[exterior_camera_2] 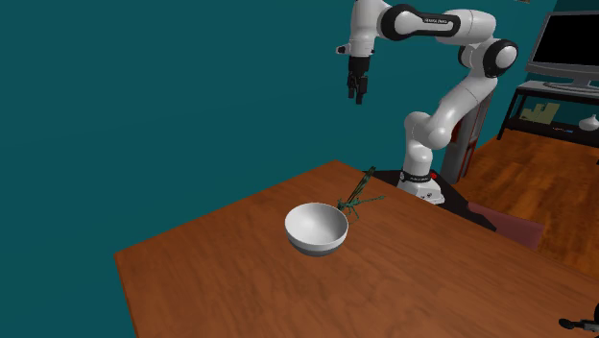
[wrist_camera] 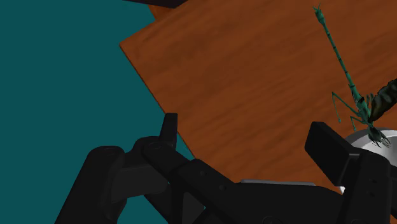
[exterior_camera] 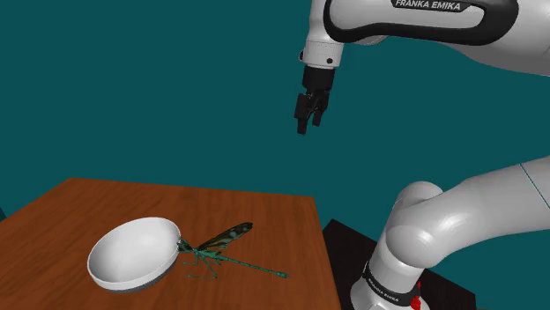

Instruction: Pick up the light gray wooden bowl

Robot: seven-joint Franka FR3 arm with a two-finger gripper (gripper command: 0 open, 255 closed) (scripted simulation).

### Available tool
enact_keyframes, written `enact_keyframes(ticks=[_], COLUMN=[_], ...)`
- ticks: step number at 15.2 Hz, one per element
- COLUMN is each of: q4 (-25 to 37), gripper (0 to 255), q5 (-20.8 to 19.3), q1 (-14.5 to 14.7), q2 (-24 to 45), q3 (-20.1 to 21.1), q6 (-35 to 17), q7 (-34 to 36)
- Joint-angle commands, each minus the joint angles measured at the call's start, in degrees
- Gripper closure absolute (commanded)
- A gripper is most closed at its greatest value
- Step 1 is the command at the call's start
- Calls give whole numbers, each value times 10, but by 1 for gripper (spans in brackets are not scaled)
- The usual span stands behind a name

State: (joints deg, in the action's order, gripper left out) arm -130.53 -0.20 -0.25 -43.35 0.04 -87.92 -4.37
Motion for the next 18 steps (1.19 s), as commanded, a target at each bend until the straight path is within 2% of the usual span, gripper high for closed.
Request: enact_keyframes(ticks=[1,10,18], q4=[0,-44,-34], gripper=[0,0,0], q5=[0,57,87], q1=[0,29,49], q2=[0,82,200], q3=[0,70,133], q6=[0,-133,-250], q7=[0,79,145])
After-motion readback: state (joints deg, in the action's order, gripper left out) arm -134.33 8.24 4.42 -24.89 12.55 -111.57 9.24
